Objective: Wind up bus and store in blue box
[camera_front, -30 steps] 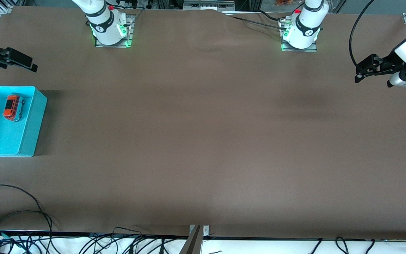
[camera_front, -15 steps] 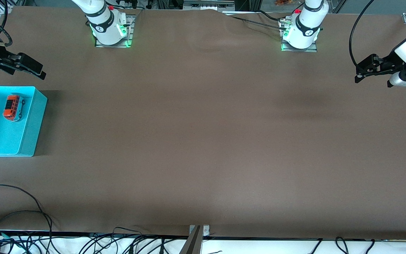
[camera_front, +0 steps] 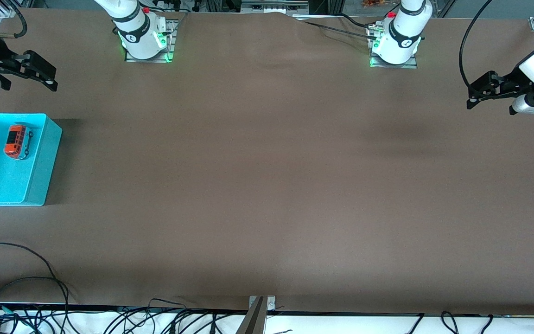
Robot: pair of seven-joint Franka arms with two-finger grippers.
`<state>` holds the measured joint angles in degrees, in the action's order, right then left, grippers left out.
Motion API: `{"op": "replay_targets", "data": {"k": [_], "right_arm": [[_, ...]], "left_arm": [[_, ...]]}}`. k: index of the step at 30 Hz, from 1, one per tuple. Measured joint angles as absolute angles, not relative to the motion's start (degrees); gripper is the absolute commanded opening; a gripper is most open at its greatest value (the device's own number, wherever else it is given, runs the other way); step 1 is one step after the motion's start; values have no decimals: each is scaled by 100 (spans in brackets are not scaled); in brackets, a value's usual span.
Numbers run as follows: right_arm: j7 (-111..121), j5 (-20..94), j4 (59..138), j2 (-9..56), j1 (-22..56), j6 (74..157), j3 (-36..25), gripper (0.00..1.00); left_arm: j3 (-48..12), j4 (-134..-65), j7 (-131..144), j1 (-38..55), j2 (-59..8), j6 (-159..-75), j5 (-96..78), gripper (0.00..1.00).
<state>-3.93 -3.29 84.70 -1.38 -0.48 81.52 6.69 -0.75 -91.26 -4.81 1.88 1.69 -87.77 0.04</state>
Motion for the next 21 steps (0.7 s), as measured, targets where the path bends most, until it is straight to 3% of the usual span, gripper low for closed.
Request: {"op": "replay_targets", "data": {"k": [21], "right_arm": [[-329, 172, 8534, -143, -60, 8105, 488, 100]], "left_arm": [[-75, -9126, -481, 188, 169, -8777, 4, 100]]}}
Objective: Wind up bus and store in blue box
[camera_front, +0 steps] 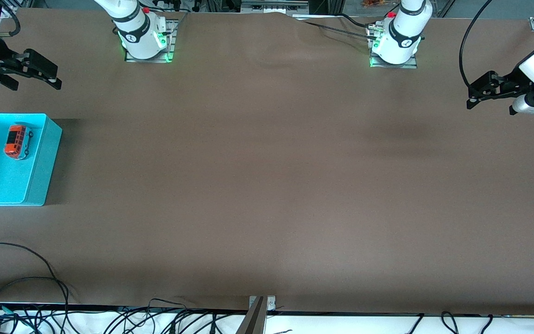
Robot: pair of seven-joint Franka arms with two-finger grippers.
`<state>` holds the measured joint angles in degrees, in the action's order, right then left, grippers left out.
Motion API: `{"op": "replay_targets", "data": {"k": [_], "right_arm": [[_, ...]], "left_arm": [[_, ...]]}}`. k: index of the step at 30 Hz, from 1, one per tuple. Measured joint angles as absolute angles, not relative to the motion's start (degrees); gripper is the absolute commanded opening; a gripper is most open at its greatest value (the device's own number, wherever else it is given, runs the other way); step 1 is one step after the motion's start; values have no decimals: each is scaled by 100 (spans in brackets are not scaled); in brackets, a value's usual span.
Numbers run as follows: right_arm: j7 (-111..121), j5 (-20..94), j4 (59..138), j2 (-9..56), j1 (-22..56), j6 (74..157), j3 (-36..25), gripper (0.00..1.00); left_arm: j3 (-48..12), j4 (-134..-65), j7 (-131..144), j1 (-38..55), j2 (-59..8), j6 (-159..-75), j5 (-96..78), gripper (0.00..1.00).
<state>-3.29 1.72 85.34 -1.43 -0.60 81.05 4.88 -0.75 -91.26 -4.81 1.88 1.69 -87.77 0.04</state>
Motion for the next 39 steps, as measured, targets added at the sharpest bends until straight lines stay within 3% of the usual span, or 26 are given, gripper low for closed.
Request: {"op": "replay_targets", "data": {"k": [39], "right_arm": [[-329, 187, 8604, -26, -242, 7901, 172, 100]], "left_arm": [[-75, -9126, -481, 188, 168, -8777, 4, 100]]}}
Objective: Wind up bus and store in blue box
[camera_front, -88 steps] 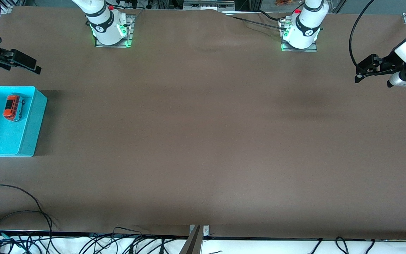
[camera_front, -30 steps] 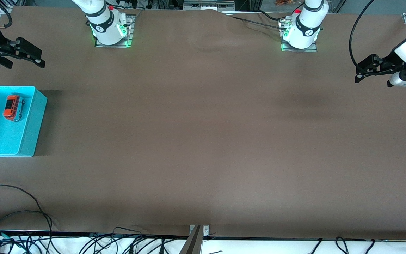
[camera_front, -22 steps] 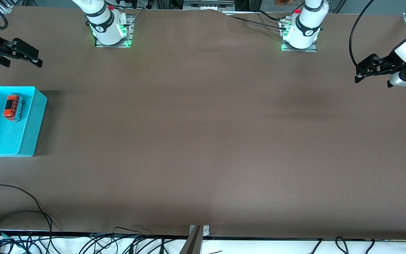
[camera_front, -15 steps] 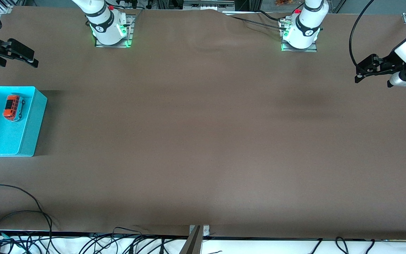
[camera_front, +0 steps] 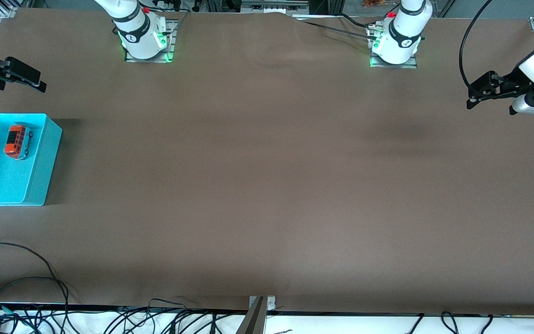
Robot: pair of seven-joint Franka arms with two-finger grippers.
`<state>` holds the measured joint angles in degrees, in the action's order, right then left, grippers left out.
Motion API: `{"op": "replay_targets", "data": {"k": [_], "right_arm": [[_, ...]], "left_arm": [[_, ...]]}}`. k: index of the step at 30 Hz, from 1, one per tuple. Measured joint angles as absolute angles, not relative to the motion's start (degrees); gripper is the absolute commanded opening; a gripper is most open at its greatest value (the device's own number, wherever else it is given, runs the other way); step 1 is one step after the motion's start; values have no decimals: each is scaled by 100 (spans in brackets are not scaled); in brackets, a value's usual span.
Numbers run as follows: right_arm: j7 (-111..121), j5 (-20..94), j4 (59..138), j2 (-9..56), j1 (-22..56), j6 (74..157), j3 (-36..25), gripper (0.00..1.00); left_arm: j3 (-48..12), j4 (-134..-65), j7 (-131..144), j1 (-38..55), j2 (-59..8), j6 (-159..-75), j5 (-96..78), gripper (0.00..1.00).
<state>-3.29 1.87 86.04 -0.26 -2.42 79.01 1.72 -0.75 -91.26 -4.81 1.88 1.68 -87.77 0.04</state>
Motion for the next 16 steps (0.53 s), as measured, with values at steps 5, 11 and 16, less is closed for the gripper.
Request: {"op": "replay_targets", "data": {"k": [5, 11, 16], "right_arm": [[-329, 177, 8614, 13, -273, 7901, 171, 100], [-329, 171, 8614, 47, -294, 7901, 163, 100], [-328, 147, 8614, 47, -299, 7901, 136, 100]], "left_arm": [[-75, -9126, -481, 189, 168, -8777, 4, 100], [-75, -9126, -481, 189, 168, -8777, 4, 100], [-75, -9126, -481, 189, 168, -8777, 4, 100]]}}
